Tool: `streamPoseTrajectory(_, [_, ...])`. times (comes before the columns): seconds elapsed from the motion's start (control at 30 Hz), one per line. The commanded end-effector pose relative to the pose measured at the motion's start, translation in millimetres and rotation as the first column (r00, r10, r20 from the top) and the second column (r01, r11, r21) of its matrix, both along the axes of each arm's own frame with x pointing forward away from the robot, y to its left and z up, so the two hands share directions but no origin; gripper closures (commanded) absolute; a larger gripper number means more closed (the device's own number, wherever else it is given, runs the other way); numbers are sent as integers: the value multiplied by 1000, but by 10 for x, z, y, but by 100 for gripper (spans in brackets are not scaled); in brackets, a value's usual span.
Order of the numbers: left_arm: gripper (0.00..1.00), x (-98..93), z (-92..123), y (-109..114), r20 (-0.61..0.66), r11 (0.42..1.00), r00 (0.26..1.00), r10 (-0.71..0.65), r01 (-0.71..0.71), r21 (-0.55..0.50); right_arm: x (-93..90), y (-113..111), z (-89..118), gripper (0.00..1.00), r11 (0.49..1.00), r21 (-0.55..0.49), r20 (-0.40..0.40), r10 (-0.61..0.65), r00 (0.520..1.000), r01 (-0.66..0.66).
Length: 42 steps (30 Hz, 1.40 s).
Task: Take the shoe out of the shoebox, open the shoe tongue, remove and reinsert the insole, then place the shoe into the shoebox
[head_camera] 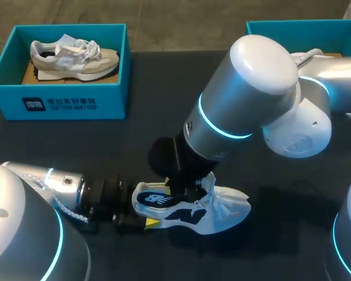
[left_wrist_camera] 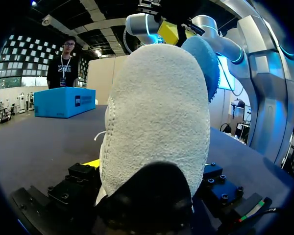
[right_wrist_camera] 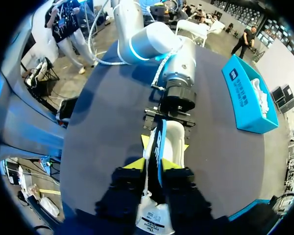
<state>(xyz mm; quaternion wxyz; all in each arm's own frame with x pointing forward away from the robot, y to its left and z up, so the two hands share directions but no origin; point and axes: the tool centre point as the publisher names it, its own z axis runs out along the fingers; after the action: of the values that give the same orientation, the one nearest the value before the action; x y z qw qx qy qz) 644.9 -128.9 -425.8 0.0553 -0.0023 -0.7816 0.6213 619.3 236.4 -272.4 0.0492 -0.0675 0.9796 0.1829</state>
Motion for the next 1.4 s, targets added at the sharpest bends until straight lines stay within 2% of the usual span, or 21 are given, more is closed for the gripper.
streamPoseTrajectory(0.03, [100, 23, -31, 10, 0, 1000, 1000, 1, -1, 2, 16, 12, -16, 68, 1000, -4, -1, 3, 1000, -3])
streamPoseTrajectory(0.17, [100, 23, -31, 10, 0, 1000, 1000, 1, -1, 2, 20, 0, 12, 67, 1000, -12, 2, 4, 1000, -4])
streamPoseTrajectory(0.3, [100, 23, -31, 10, 0, 1000, 1000, 1, -1, 2, 43, 50, -65, 64, 1000, -8, -23, 29, 999, -29])
streamPoseTrajectory(0.8, [100, 23, -31, 10, 0, 1000, 1000, 1, -1, 2, 111, 34, -308, 65, 1000, 20, -61, 25, 998, -24])
streamPoseTrajectory(1.4, [100, 23, -31, 10, 0, 1000, 1000, 1, -1, 2, 136, -8, -543, 67, 997, 57, -90, -47, 995, 53])
